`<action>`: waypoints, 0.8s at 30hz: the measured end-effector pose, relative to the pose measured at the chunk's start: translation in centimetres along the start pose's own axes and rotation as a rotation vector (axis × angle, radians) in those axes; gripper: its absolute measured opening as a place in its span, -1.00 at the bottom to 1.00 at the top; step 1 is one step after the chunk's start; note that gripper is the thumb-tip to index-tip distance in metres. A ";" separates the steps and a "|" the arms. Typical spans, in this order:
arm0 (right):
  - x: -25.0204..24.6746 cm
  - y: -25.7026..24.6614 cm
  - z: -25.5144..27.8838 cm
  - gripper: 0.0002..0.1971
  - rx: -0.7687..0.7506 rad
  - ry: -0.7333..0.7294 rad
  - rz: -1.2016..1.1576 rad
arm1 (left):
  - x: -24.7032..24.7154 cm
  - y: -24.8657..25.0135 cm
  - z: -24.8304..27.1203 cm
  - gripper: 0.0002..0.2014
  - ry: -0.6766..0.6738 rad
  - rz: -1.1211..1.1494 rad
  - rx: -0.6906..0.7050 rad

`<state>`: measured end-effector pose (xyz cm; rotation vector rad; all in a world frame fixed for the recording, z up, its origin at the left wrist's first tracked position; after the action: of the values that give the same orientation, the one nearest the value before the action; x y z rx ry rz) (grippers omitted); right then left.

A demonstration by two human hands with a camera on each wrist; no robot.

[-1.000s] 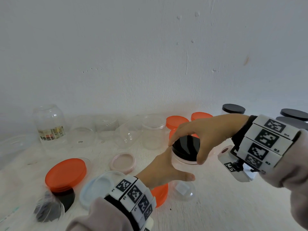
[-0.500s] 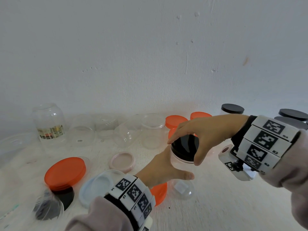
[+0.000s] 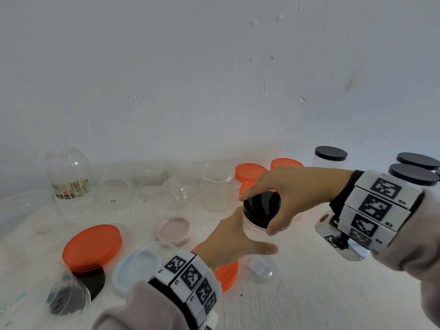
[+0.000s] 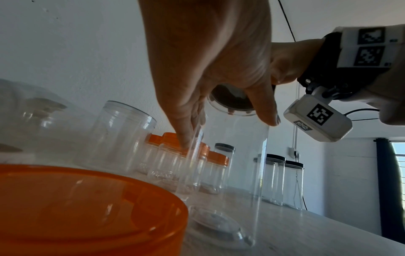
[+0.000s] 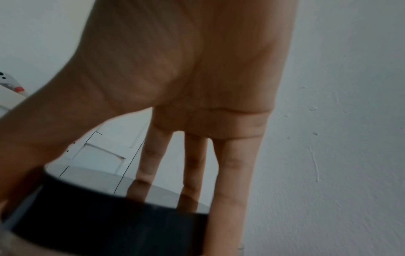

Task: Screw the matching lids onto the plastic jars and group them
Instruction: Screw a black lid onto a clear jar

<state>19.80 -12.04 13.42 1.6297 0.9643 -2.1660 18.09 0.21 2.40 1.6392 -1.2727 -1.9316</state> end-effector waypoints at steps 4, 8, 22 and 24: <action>0.3 -0.1 0.0 -0.25 -0.019 0.050 0.057 | -0.1 0.0 0.0 -0.15 0.011 -0.006 -0.003; 0.7 -0.3 0.1 -0.31 -0.017 0.104 0.105 | -0.1 0.1 0.1 -0.16 0.019 -0.015 -0.004; 1.3 0.7 0.7 -0.24 0.014 0.071 0.141 | 0.0 0.2 0.0 -0.19 0.041 -0.019 0.016; 1.5 0.5 0.7 -0.28 -0.009 0.105 0.156 | 0.0 0.3 0.1 -0.21 0.046 -0.018 0.022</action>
<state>19.09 -12.66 11.99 1.7666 0.8433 -1.9891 17.95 0.06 2.60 1.7016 -1.2695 -1.8855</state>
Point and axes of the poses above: each hand's wrist, its own z-axis away from the middle knuckle, its own x-axis out of the palm, y = z × x, the point moved 4 cm from there along -z, towards the middle knuckle, and after that the axes turned 14 degrees about -z, right-handed, at the moved point
